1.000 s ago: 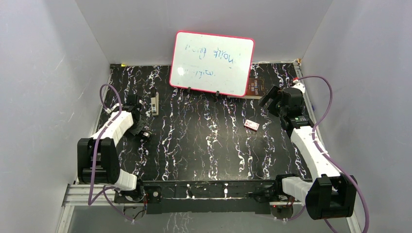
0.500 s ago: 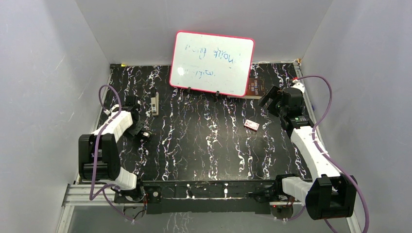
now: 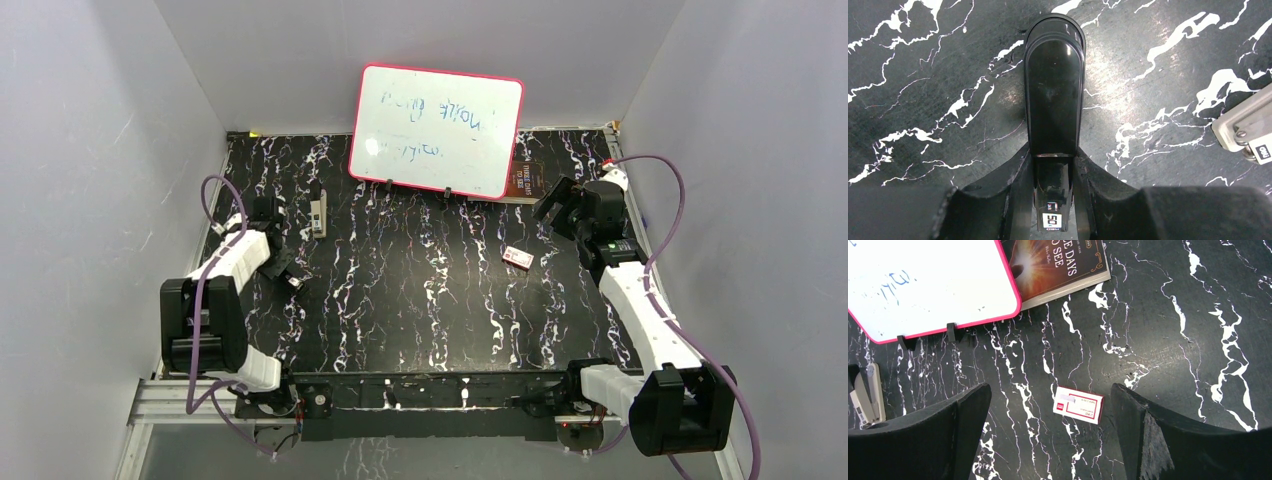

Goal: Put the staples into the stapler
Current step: Pick up the stapler from the center of the board.

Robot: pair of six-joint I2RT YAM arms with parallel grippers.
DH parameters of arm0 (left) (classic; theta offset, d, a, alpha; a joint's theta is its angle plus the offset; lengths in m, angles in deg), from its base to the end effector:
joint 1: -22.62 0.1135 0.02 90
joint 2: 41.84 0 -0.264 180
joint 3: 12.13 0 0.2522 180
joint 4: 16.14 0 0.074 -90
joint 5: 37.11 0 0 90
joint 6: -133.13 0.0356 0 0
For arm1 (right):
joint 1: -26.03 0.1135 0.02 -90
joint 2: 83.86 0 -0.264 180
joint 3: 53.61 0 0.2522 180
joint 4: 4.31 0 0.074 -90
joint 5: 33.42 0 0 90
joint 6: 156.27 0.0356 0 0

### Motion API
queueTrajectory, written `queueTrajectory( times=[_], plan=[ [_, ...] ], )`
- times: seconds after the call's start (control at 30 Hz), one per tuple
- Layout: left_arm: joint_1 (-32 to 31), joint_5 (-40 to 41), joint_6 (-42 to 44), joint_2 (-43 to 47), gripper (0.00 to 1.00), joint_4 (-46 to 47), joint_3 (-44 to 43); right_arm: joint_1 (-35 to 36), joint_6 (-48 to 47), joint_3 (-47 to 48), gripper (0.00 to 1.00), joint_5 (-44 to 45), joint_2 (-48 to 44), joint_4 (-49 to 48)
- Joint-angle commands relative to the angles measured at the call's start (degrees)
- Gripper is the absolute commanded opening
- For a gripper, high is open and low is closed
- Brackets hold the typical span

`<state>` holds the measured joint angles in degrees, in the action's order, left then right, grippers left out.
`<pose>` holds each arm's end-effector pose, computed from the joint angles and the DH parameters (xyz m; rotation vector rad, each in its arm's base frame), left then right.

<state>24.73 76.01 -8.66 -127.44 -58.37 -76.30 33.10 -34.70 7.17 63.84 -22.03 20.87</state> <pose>0.2812 0.0243 0.1889 -1.2654 2.2194 0.2228 0.2443 0.0258 0.2933 0.5105 1.9724 0.2971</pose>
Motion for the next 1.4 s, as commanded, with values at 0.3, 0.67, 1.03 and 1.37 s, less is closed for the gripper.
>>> queueTrajectory(
  times=[0.3,0.67,1.03,1.37],
  plan=[
    [0.6,-3.7,12.9,21.2,0.0,1.7,-2.3,-0.4,-0.3,-1.6,0.98,-1.4,-3.8,-3.6],
    [-1.7,-20.8,29.1,28.2,0.0,10.0,-5.4,-0.4,-2.3,-4.0,0.98,-5.4,-3.9,-5.5],
    [-26.7,-26.8,39.8,23.5,0.0,18.8,-6.3,-0.4,-5.3,-6.9,0.98,-19.4,-7.3,-13.0],
    [-38.8,-38.0,47.3,18.1,0.0,37.3,-0.3,-0.4,-2.8,-7.6,0.98,-26.6,-6.8,-18.1]
  ],
)
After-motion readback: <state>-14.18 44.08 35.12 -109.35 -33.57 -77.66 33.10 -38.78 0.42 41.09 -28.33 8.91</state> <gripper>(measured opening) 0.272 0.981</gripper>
